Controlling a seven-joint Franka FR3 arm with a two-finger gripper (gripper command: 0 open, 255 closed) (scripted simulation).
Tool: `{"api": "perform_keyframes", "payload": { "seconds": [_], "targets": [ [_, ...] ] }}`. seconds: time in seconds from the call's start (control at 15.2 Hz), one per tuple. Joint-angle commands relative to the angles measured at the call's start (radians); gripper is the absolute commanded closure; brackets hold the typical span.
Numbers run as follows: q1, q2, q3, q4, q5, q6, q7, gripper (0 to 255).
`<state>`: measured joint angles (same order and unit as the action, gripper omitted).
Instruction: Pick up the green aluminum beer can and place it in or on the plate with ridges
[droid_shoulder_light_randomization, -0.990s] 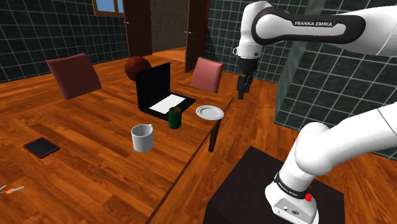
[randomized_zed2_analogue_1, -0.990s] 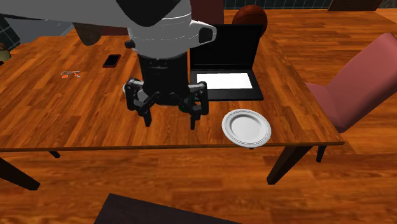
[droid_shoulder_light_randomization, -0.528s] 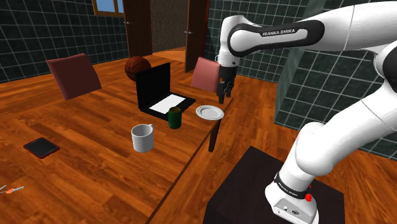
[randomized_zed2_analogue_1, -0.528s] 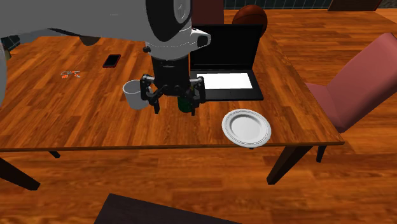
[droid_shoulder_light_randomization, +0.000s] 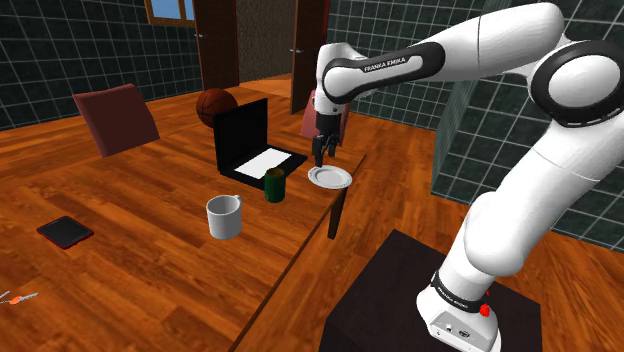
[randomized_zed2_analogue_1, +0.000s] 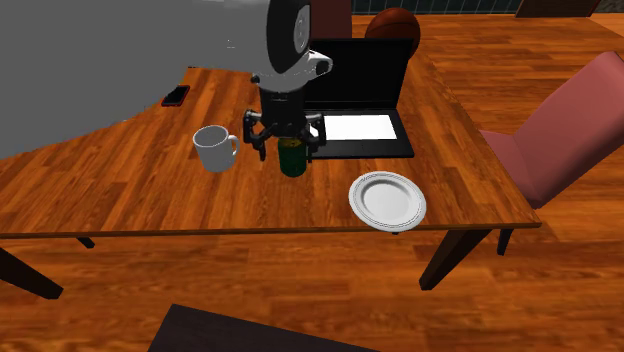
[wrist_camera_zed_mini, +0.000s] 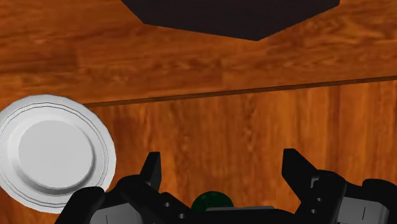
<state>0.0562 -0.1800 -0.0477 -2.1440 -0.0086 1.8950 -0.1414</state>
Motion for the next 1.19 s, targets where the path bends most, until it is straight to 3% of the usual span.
{"api": "perform_keyframes", "payload": {
  "seconds": [0.0, 0.53, 0.99, 1.12],
  "targets": [
    [0.008, 0.076, 0.008, 0.053, 0.006, 0.033, 0.01, 0],
    [0.02, 0.368, 0.021, 0.294, 0.017, 0.113, 0.016, 0],
    [0.029, 0.641, 0.03, 0.593, 0.02, 0.114, 0.023, 0],
    [0.03, 0.651, 0.03, 0.592, 0.02, 0.125, 0.023, 0]
  ]
}}
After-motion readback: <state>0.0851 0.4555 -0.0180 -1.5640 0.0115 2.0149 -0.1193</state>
